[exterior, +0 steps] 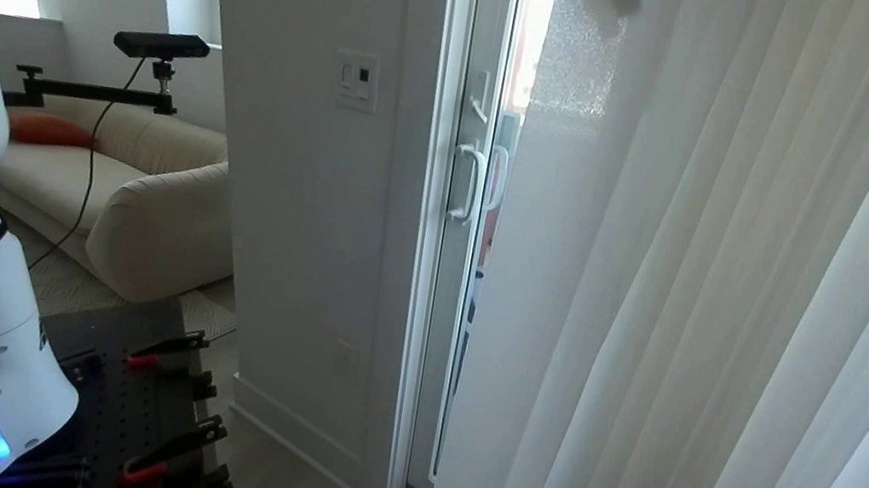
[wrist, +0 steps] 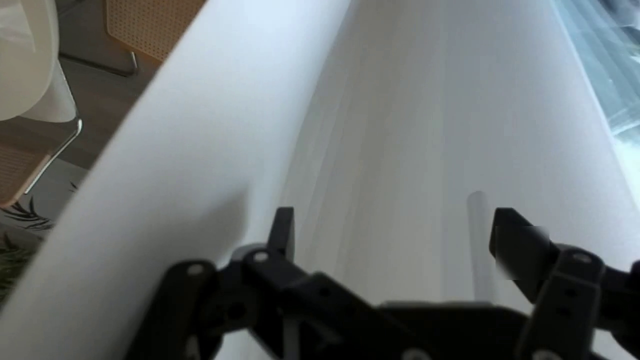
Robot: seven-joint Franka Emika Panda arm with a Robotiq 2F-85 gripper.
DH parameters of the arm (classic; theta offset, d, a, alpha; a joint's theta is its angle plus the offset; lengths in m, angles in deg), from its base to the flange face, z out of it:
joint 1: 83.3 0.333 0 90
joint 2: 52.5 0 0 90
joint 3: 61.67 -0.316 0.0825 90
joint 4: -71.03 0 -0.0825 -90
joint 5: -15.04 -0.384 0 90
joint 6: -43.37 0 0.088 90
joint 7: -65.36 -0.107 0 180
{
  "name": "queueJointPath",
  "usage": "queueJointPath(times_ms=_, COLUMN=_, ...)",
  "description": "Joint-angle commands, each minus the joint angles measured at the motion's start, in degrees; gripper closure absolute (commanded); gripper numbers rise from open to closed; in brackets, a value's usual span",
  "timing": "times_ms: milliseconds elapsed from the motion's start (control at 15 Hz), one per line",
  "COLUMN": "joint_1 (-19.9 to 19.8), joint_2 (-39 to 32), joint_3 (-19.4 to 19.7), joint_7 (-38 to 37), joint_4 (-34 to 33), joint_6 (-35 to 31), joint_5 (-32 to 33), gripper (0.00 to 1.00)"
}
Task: Close the curtain
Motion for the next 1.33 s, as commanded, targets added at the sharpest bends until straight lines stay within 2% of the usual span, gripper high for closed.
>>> queueJointPath(times_ms=0, joint_1=-0.3, joint_2=0.6, joint_3=-0.2, joint_7=3.0, joint_4=1.0, joint_6=-5.2, joint_5=-1.2, gripper=0.00)
queueJointPath(times_ms=467, joint_1=0.7, joint_2=-0.7, joint_3=0.2, joint_7=-0.9, joint_4=2.3, joint_6=-15.9, joint_5=6.3, gripper=0.00)
queueJointPath(times_ms=933, joint_1=1.1, joint_2=-3.3, joint_3=0.6, joint_7=-9.4, joint_4=1.5, joint_6=-20.0, joint_5=15.2, gripper=0.00)
queueJointPath(times_ms=1267, joint_1=0.6, joint_2=-4.7, joint_3=0.4, joint_7=-12.6, joint_4=1.2, joint_6=-21.5, joint_5=16.2, gripper=0.00)
